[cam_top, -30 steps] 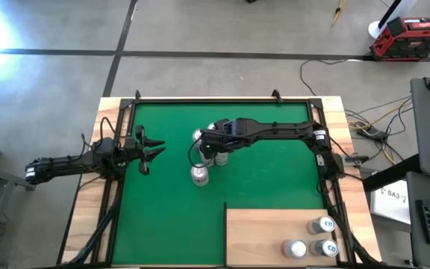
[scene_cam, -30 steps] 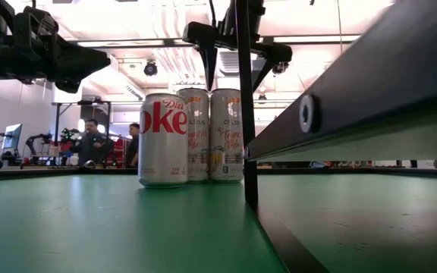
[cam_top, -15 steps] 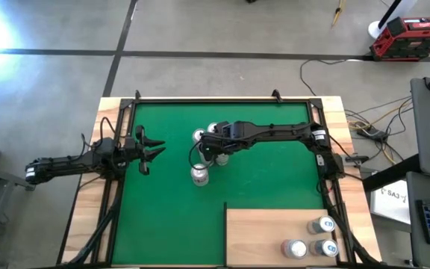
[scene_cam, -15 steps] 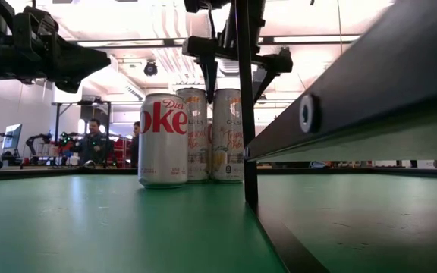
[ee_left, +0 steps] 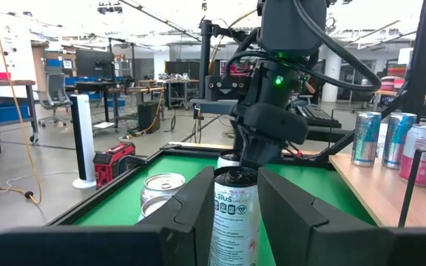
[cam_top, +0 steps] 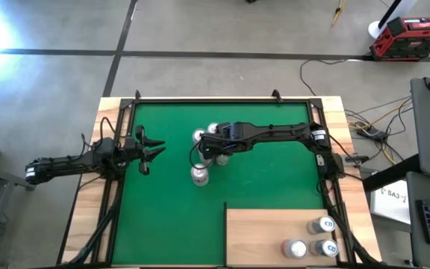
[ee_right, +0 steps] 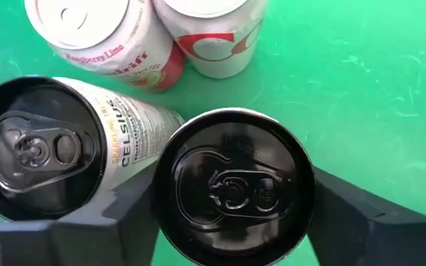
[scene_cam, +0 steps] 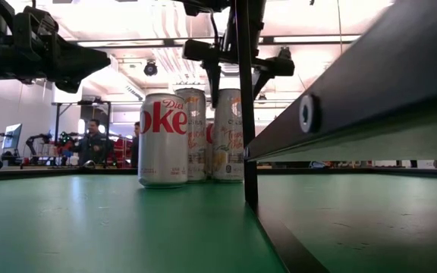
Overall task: Place canned beverage on shelf
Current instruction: Put the right white yellow soda can on the shelf
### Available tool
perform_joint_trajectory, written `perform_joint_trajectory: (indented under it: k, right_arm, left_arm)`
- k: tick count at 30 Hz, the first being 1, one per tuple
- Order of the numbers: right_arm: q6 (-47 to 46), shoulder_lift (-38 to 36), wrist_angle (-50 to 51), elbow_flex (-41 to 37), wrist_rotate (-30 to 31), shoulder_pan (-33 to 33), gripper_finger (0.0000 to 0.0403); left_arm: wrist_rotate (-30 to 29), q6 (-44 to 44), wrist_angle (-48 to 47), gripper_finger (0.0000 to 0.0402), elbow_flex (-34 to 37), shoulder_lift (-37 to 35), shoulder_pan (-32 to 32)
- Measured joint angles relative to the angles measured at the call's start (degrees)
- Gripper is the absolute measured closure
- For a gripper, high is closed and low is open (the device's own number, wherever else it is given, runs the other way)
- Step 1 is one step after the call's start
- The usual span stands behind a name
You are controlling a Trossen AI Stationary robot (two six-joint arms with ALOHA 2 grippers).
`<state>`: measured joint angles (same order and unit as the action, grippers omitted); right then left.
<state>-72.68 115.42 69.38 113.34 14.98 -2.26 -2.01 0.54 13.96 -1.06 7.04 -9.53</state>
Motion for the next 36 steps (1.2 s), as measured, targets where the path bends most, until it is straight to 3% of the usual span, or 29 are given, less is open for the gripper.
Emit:
perform_joint_trajectory:
  k: [9, 15, 24, 36]
  right_arm:
    - [-5.2, -0.7, 3.5, 1.7, -3.8, 1.8, 0.0158]
    - [-11.7, -4.1, 9.3, 3.4, 0.7, 5.6, 0.0158]
    - [-28.7, -8.1, 20.8, 3.4, 4.1, 15.1, 0.0158]
    - [-42.0, -9.0, 20.6, 3.2, 3.9, 28.7, 0.0158]
  left_arm:
    - [0.0, 0.0, 0.0, 0.0313, 0.0, 0.0, 0.0]
    - [0.0, 0.0, 0.0, 0.0313, 0.0, 0.0, 0.0]
    - [0.0, 0.0, 0.0, 0.0313, 0.0, 0.0, 0.0]
    - [0.0, 0.0, 0.0, 0.0313, 0.0, 0.0, 0.0]
